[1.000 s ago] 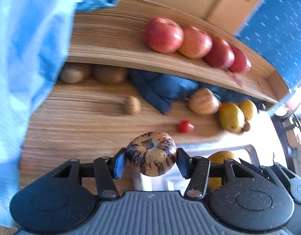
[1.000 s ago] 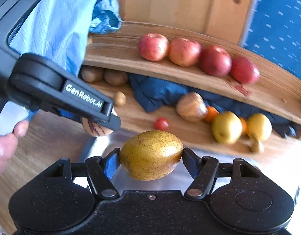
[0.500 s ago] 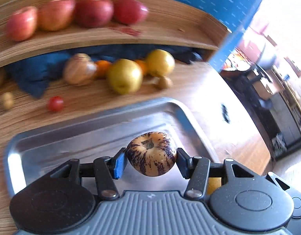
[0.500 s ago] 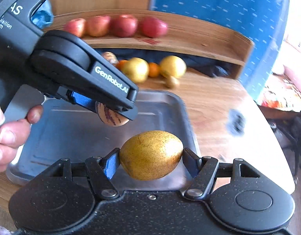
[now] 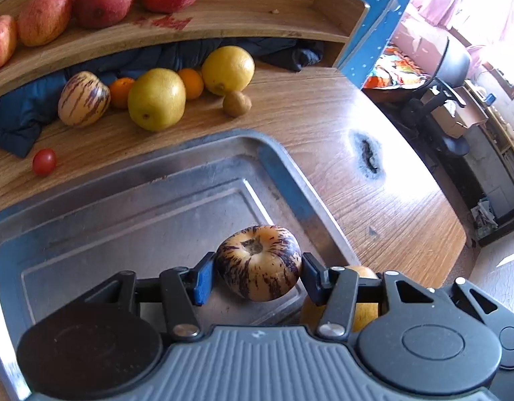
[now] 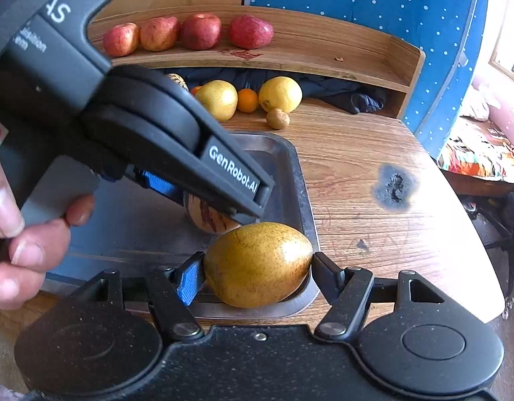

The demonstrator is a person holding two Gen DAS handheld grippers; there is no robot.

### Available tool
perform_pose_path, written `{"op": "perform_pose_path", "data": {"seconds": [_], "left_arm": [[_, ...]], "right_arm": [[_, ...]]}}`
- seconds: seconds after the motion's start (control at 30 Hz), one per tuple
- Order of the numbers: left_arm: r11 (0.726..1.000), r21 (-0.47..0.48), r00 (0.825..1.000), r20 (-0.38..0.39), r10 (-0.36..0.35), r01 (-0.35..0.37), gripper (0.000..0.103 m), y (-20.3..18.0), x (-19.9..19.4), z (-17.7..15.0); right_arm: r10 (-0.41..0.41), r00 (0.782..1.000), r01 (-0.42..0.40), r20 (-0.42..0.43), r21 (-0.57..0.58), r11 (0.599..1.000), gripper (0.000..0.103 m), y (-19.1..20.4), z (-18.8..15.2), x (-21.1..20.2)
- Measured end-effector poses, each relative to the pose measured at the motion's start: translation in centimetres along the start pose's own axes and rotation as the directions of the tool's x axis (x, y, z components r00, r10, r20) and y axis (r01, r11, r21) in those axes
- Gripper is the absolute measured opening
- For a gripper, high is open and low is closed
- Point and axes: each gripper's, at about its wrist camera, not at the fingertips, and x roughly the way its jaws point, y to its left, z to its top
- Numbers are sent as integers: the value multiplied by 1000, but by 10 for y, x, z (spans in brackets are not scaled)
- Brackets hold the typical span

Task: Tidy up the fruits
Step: 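Carry the pepino to the tray and open the left tool while the right tool releases the pear beside it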

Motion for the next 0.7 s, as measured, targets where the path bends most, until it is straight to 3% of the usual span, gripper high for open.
{"op": "perform_pose_path", "data": {"seconds": [0.2,0.3,0.43,0.63,0.7], "left_arm": [[1000,-19,1000,14,18,-17,58,-3,-3,-4],[999,-24,999,31,41,-40,65,-4,-7,-6],[997,-44,997,47,67,-65,77,-2,-15,-10],[989,-82,991,37,128,-125,91,8,-31,-19],[983,-100,987,27,155,-152,94,13,-39,-24]], "right_arm": [[24,1000,-24,4,-15,1000,70,2,-6,-2],[31,999,-31,13,-29,999,71,1,-8,-3],[50,999,-49,15,-34,998,79,-1,-10,-6],[101,995,-100,13,-31,994,98,-8,-10,-11],[111,994,-110,9,-30,993,98,-10,-11,-13]]}}
